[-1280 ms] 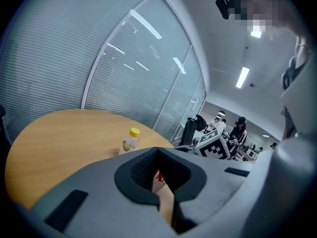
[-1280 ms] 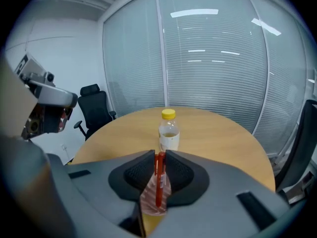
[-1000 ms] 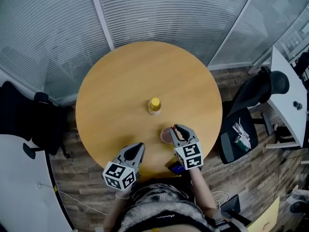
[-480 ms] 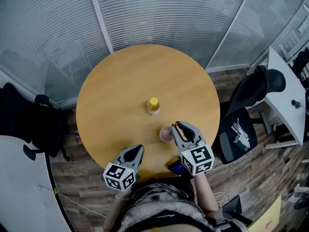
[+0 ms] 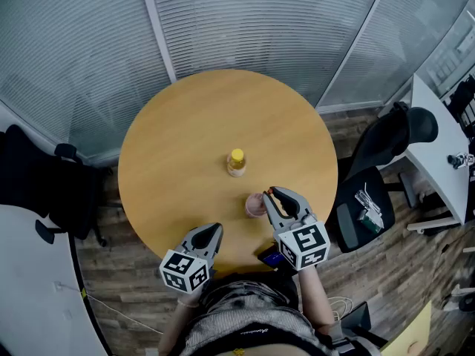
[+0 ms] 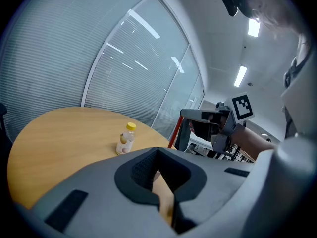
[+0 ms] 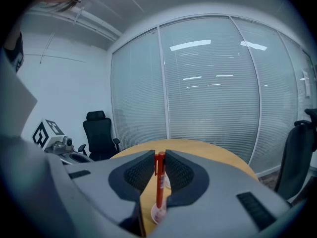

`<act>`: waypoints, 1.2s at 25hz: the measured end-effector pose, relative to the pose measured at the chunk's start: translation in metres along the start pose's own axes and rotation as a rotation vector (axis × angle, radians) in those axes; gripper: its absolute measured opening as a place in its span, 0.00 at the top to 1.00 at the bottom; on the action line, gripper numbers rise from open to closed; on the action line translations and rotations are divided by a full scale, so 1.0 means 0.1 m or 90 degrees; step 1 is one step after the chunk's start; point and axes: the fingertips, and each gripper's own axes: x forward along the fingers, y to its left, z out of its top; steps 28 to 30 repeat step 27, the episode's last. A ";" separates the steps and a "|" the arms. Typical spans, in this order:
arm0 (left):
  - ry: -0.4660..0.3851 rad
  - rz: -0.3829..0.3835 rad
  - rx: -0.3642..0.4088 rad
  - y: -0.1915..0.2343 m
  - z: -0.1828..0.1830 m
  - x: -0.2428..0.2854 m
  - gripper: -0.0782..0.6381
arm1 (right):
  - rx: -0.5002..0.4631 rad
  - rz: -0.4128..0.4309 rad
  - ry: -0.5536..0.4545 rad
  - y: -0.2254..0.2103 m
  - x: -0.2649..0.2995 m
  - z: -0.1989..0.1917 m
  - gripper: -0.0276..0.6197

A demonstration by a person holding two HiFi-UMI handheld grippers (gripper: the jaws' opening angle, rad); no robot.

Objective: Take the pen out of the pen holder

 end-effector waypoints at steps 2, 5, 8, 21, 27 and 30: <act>0.000 0.001 -0.002 0.01 -0.01 -0.01 0.88 | 0.001 0.001 0.001 0.00 0.00 0.00 0.84; -0.001 0.003 -0.002 0.01 0.00 -0.01 0.88 | 0.002 0.001 0.002 0.00 0.00 0.00 0.84; 0.000 0.002 -0.001 -0.01 -0.01 0.00 0.88 | 0.002 0.003 0.002 0.00 -0.01 -0.01 0.84; 0.002 0.008 -0.005 -0.02 -0.05 0.00 0.88 | 0.005 0.002 0.007 -0.03 0.01 -0.04 0.84; 0.001 0.010 -0.006 -0.01 -0.05 0.00 0.89 | 0.005 0.001 0.017 -0.07 0.04 -0.11 0.84; 0.001 0.010 -0.006 -0.01 -0.05 0.00 0.89 | 0.005 0.001 0.017 -0.07 0.04 -0.11 0.84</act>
